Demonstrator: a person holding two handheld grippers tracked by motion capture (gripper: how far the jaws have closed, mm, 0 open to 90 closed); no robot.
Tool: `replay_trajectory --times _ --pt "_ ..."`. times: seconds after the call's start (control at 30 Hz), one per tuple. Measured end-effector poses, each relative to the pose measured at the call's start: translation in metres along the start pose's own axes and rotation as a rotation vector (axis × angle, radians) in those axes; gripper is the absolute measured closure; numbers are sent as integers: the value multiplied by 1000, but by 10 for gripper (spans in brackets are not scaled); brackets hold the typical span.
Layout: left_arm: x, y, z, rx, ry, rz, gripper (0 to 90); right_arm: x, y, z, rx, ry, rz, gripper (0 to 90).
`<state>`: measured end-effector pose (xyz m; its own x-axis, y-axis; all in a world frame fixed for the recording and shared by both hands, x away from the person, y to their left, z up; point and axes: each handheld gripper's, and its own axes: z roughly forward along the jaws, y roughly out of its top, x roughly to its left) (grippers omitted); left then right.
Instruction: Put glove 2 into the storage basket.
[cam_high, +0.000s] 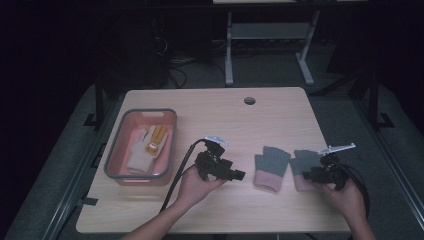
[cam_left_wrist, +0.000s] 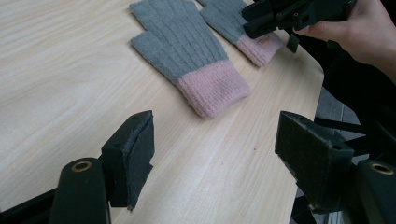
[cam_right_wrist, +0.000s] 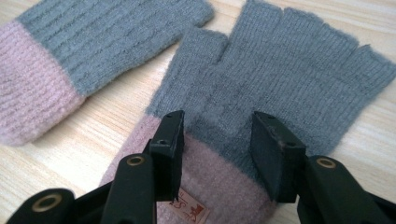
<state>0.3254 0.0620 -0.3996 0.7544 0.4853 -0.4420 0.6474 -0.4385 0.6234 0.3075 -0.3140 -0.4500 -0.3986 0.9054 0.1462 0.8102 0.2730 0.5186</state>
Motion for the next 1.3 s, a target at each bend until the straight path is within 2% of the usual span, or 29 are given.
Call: replay_trajectory --times 0.03,0.23,0.33,0.5,0.6,0.63,0.7,0.8,0.93,0.97,1.0,1.03,1.17,1.3 --pt "0 0 0 5 0 6 288 1 3 -1 15 -4 2 529" --pt "0 0 -1 -1 -8 0 289 -1 8 -3 17 -4 -6 527" --pt "0 0 1 -3 -14 1 288 -2 10 -3 18 -21 -21 575" --pt "1 -2 4 4 -18 -2 287 -5 12 -4 21 -41 -29 582" --pt "1 -2 5 5 -20 -3 288 -5 11 1 49 -38 -52 567" --pt "1 -2 5 5 -21 -4 288 -5 11 1 49 -38 -52 567" --pt "0 -3 6 4 -23 -5 288 -4 9 4 38 -36 -85 559" --pt "0 -3 7 6 -22 -3 288 -2 8 5 36 -46 -92 569" --pt "-1 -4 7 4 -24 -4 291 1 7 7 25 -66 -102 625" --pt "-1 -5 7 4 -21 5 292 3 7 7 24 -81 -89 668" --pt "-1 -5 7 4 -21 5 293 3 7 7 24 -81 -89 668" --pt "-1 -5 8 7 -20 4 293 5 7 7 19 -90 -97 740" --pt "-1 -5 8 6 -19 2 293 7 7 8 5 -99 -109 812" --pt "0 -5 7 4 -16 0 295 6 7 5 2 -87 -51 854"
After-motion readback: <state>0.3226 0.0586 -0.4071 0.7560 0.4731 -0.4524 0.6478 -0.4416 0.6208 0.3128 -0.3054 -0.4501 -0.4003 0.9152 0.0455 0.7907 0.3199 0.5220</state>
